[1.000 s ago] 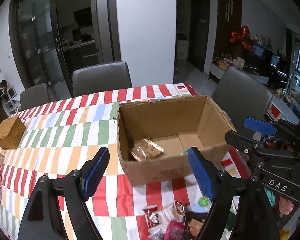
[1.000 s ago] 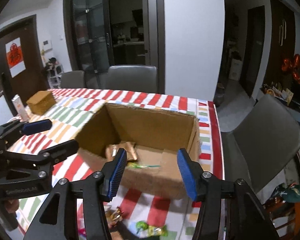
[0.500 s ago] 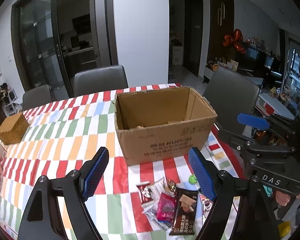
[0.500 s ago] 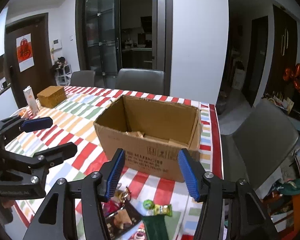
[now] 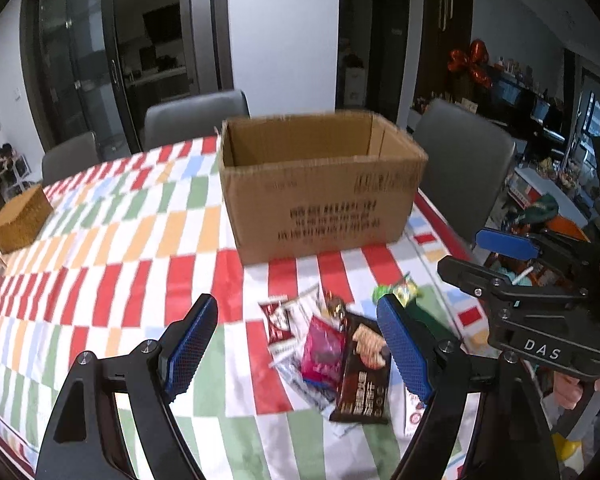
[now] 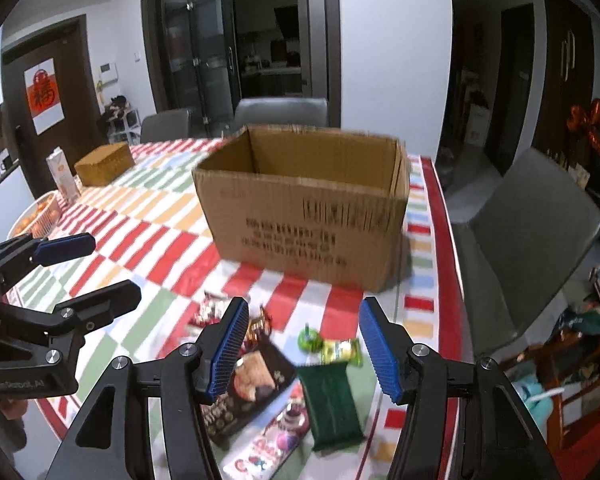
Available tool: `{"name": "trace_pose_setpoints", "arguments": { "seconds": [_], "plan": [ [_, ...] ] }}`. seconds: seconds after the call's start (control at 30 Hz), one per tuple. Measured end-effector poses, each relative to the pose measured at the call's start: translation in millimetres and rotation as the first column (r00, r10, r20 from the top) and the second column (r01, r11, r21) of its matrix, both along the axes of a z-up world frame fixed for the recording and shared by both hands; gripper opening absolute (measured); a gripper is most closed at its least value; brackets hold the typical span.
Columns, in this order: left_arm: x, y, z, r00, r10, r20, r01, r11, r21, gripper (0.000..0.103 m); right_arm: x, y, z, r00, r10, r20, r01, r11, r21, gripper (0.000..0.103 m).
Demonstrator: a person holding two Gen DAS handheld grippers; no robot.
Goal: Organize snacks
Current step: 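Move both open tools back down to the snack pile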
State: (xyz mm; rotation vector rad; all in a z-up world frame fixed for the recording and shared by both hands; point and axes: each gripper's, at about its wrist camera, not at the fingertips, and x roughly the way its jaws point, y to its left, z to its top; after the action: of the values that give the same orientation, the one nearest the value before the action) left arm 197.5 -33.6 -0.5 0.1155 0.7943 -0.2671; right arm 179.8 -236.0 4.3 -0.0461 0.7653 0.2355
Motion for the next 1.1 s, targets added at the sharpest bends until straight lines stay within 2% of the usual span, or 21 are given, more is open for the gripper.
{"name": "trace_pose_setpoints", "arguments": {
  "seconds": [0.37, 0.73, 0.97, 1.1],
  "plan": [
    [-0.7, -2.1, -51.3, 0.991, -0.021, -0.134, 0.022, 1.000, 0.009, 0.081, -5.9, -6.0, -50.3, 0.989, -0.036, -0.142, 0.037, 0.999, 0.006, 0.059],
    [16.4, -4.6, -87.0, 0.976, -0.030, -0.214, 0.036, 0.999, 0.023, 0.080, 3.3, -12.9, -88.8, 0.967, -0.074, -0.245, 0.068, 0.997, -0.034, 0.059],
    [27.1, -6.4, -98.0, 0.973, -0.037, -0.229, 0.044, 0.999, 0.025, 0.072, 8.6, -15.6, -104.9, 0.955, -0.083, -0.284, 0.072, 0.996, -0.050, 0.059],
    [35.0, -7.0, -105.7, 0.965, -0.046, -0.257, 0.045, 0.999, -0.009, 0.068, 12.7, -16.4, -109.1, 0.952, -0.088, -0.294, 0.077, 0.996, -0.048, 0.059]
  ]
}}
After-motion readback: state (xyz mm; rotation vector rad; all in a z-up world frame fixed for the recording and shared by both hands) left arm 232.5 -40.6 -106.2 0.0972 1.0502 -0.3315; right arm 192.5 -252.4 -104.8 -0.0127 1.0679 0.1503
